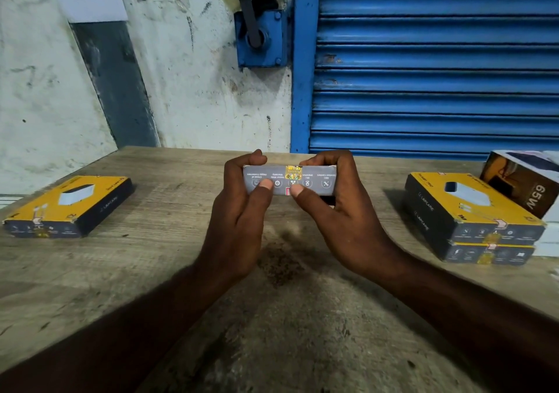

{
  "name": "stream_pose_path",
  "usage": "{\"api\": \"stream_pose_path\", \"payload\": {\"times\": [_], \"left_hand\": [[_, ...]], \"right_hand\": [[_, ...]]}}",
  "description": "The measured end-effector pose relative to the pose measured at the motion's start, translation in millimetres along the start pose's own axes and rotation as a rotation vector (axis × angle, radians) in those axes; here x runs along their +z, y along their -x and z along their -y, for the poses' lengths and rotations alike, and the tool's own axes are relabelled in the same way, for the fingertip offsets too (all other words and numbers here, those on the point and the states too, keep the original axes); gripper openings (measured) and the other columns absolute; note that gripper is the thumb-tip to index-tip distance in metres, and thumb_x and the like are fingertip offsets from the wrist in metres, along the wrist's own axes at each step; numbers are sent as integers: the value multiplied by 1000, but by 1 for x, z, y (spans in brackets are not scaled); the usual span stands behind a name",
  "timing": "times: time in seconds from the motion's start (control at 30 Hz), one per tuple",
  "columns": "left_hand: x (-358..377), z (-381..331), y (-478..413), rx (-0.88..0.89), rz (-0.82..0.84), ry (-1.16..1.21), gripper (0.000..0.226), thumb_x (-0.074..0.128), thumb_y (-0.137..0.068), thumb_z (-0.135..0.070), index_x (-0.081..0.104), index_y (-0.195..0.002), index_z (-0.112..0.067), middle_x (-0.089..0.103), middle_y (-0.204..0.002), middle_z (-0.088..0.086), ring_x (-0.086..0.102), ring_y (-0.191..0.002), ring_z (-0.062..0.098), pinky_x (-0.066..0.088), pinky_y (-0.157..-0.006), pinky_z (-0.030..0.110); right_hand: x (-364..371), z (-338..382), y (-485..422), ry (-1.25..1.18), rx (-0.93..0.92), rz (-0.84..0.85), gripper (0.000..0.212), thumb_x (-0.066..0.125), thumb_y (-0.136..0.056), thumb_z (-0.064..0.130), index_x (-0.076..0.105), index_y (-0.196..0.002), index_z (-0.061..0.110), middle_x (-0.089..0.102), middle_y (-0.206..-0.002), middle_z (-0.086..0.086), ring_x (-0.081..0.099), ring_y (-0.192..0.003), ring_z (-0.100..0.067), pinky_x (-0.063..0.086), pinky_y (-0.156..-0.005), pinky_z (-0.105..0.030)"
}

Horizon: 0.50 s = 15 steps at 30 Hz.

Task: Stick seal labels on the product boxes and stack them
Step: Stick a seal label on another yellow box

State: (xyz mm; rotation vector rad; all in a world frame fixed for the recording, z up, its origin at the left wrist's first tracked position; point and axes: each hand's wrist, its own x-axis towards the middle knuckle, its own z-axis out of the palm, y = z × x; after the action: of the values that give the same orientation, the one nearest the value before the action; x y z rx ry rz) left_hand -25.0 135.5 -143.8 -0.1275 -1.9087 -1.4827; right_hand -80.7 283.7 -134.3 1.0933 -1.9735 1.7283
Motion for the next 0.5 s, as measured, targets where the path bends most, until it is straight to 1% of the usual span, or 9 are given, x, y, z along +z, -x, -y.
{"api": "stream_pose_path", "payload": {"times": [0.07, 0.13, 0.17, 0.23, 0.3, 0.4, 0.43, 0.5], "left_hand": [[0, 0, 0, 0, 3, -7, 31, 47, -95, -33, 49, -126, -30, 64, -111, -19, 64, -107, 11, 54, -98, 43], [1, -1, 0, 3, 12, -9, 33, 49, -95, -34, 49, -128, -27, 64, -109, -16, 65, -103, 11, 55, -94, 39], [2, -2, 0, 8, 18, -11, 35, 51, -95, -35, 48, -129, -24, 64, -107, -13, 65, -100, 8, 56, -90, 34], [3, -7, 1, 25, 18, -20, 40, 59, -97, -35, 47, -130, -17, 63, -104, -10, 65, -95, -1, 53, -80, 17], [5, -11, 2, 23, 13, -16, 47, 64, -90, -31, 45, -130, -14, 61, -108, -11, 63, -94, -8, 50, -76, 9], [6, -12, 3, 19, 23, -4, 61, 67, -79, -36, 44, -131, -13, 60, -110, -11, 63, -100, -6, 51, -79, 10], [6, -11, 3, 14, 21, 2, 62, 67, -78, -36, 45, -131, -12, 61, -111, -11, 64, -100, -5, 51, -80, 11], [5, -8, 2, 8, 15, 7, 57, 69, -84, -29, 45, -132, -11, 61, -112, -10, 64, -100, -3, 53, -81, 14]], "right_hand": [[-1, -2, -2, 24, -17, 3, 20, 58, -93, 32, 47, -109, 29, 59, -109, -4, 57, -99, -25, 52, -81, -44], [-2, -4, -3, 50, -12, 5, 17, 53, -93, 36, 47, -108, 32, 59, -108, -3, 57, -99, -24, 49, -84, -47], [-2, -5, -3, 56, -6, 6, 16, 51, -93, 37, 46, -108, 33, 59, -108, -2, 56, -99, -23, 49, -85, -49], [-3, -6, -3, 55, 2, 15, 15, 48, -94, 38, 47, -108, 34, 60, -110, 0, 56, -101, -23, 48, -87, -53], [-4, -7, -2, 47, 13, 26, 17, 47, -95, 40, 48, -110, 31, 60, -113, 0, 56, -106, -25, 47, -89, -55], [-4, -7, -1, 32, 7, 41, 22, 46, -95, 42, 49, -111, 27, 60, -114, -1, 55, -107, -27, 47, -90, -57], [-4, -6, -1, 29, -2, 44, 23, 47, -96, 42, 49, -112, 26, 59, -114, -2, 55, -107, -29, 46, -90, -57], [-3, -6, -1, 32, -18, 43, 25, 48, -95, 43, 49, -112, 24, 59, -112, -4, 54, -107, -31, 45, -90, -58]]}}
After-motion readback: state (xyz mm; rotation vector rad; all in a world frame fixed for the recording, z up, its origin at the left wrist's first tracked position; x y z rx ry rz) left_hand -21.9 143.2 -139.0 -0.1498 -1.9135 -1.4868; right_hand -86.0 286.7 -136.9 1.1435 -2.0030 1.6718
